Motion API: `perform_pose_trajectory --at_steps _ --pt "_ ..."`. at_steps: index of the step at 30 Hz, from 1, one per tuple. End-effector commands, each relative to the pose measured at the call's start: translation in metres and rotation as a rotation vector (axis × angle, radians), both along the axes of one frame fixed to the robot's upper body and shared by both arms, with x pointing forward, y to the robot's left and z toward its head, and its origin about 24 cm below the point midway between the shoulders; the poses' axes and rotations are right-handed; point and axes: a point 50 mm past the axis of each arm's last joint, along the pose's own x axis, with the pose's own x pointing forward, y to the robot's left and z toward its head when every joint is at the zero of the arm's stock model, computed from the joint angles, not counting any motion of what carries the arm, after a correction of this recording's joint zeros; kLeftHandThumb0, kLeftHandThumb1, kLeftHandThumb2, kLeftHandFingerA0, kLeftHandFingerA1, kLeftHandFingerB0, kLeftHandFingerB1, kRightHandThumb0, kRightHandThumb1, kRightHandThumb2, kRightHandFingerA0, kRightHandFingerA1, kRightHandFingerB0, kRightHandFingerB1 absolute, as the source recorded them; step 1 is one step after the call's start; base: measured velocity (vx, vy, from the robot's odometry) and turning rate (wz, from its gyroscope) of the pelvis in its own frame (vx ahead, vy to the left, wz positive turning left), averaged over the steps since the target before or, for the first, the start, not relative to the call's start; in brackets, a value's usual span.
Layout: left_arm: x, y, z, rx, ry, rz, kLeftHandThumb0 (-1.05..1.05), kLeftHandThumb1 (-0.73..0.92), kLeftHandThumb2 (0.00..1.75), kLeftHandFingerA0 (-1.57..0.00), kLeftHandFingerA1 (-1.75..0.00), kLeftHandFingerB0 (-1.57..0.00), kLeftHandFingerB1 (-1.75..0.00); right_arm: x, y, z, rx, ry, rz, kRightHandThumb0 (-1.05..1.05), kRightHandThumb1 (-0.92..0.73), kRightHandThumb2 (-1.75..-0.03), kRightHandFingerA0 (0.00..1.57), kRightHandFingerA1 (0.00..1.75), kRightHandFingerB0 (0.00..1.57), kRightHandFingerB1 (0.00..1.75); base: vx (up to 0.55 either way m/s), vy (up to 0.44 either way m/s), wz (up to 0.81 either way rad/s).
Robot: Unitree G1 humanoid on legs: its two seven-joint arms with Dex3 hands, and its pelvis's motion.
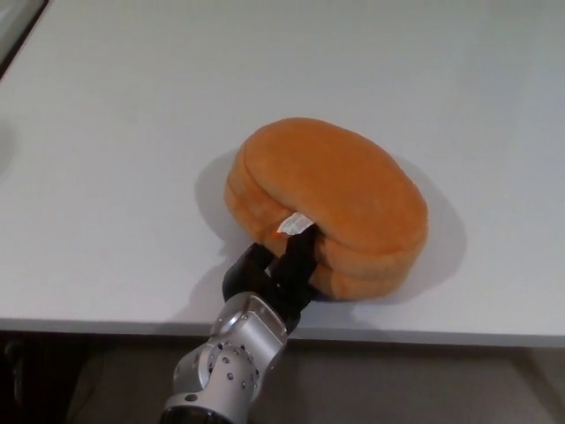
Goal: A soft plate is kept in the center of the table close to the robot and the robot uses its left hand to pick up the plate, turns it upside down and places it back on the table
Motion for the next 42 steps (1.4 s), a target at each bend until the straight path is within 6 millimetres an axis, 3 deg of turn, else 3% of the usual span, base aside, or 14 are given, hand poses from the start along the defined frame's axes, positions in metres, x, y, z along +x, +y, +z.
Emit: perform_pose_trajectory --at_steps 1,3,5,6,9,13,14,20,22,25,30,31,37,42 --pt "-0.059 -0.122 0.014 -0.259 0.19 -0.367 -0.83 0.67 1.03 -0.1 -0.52 0.0 -0.21 0.001 -0.011 0.007 -0.024 0.005 0.013 -0.66 -0.78 -0.64 0.55 0.45 0.34 0.33 0.0 0.0 0.0" --pt "-0.056 -0.117 0.014 -0.259 0.167 -0.387 -0.93 0.7 1.0 0.0 -0.17 0.0 -0.01 0.001 -0.012 0.006 -0.01 0.007 0.009 -0.72 -0.67 -0.99 0.49 0.58 0.28 0.47 0.0 0.0 0.0" --pt "-0.056 -0.115 0.015 -0.252 0.16 -0.379 -1.05 0.79 1.13 0.0 -0.11 0.0 -0.06 0.0 -0.011 0.006 -0.009 0.015 0.005 -0.65 -0.78 -0.64 0.56 0.46 0.34 0.32 0.0 0.0 0.0" --pt "-0.055 -0.113 0.016 -0.251 0.15 -0.374 -0.91 0.9 0.72 0.0 0.0 0.0 0.0 0.001 -0.011 0.006 -0.007 0.016 0.006 -0.64 -0.78 -0.64 0.55 0.47 0.34 0.33 0.0 0.0 0.0" --pt "-0.051 -0.108 0.017 -0.235 0.131 -0.36 -1.04 0.92 0.7 0.0 0.0 0.0 0.0 0.003 -0.011 0.007 -0.019 0.009 0.011 -0.72 -0.66 -1.0 0.48 0.58 0.28 0.48 0.0 0.0 0.0" --pt "-0.048 -0.104 0.018 -0.194 0.127 -0.317 -1.05 0.92 0.68 0.0 0.0 0.0 0.0 0.003 -0.011 0.009 -0.06 -0.004 0.022 -0.7 -0.8 -0.65 0.56 0.46 0.33 0.32 0.0 0.0 0.0" --pt "-0.046 -0.103 0.02 -0.175 0.121 -0.326 -1.05 0.92 0.7 0.0 0.0 0.0 0.0 0.003 -0.011 0.008 -0.057 -0.003 0.019 -0.72 -0.65 -1.01 0.5 0.59 0.25 0.47 0.0 0.0 0.0" --pt "-0.035 -0.087 0.031 -0.131 0.076 -0.387 -1.05 0.92 0.73 0.0 0.0 0.0 0.0 0.004 -0.009 0.01 -0.057 0.007 0.025 -0.75 -0.66 -1.01 0.47 0.59 0.29 0.49 0.0 0.0 0.0" --pt "-0.033 -0.081 0.035 -0.142 0.067 -0.43 -1.03 0.8 1.13 0.0 -0.15 0.0 0.0 0.003 -0.008 0.01 -0.055 0.009 0.025 -0.69 -0.8 -0.64 0.51 0.49 0.34 0.34 0.0 0.0 0.0" --pt "-0.032 -0.076 0.037 -0.195 0.065 -0.471 -1.05 0.92 0.75 0.0 0.0 0.0 0.0 0.001 -0.011 0.011 -0.048 0.024 0.021 -0.71 -0.79 -0.64 0.52 0.47 0.34 0.33 0.0 0.0 0.0" --pt "-0.029 -0.055 0.039 -0.104 0.047 -0.507 -1.02 0.81 1.11 0.0 -0.15 0.0 0.0 -0.001 -0.015 0.009 -0.047 0.033 0.014 -0.75 -0.64 -1.01 0.48 0.58 0.27 0.48 0.0 0.0 0.0" --pt "-0.028 -0.051 0.038 -0.094 0.051 -0.483 -1.02 0.8 1.08 0.0 -0.15 0.0 0.0 -0.001 -0.015 0.009 -0.048 0.034 0.014 -0.76 -0.79 -0.64 0.53 0.46 0.34 0.34 0.0 0.0 0.0" --pt "-0.021 -0.03 0.035 0.055 0.077 -0.394 -1.04 0.92 0.78 0.0 0.0 0.0 0.0 0.0 -0.014 0.006 -0.038 0.036 0.009 -0.81 -0.68 -1.01 0.48 0.55 0.29 0.47 0.0 0.0 0.0" --pt "-0.028 -0.02 0.028 0.117 0.126 -0.465 -1.01 0.92 0.76 0.0 0.0 0.0 0.0 0.001 -0.012 0.006 -0.027 0.046 0.016 -0.76 -0.78 -0.64 0.53 0.44 0.36 0.33 0.0 0.0 0.0"
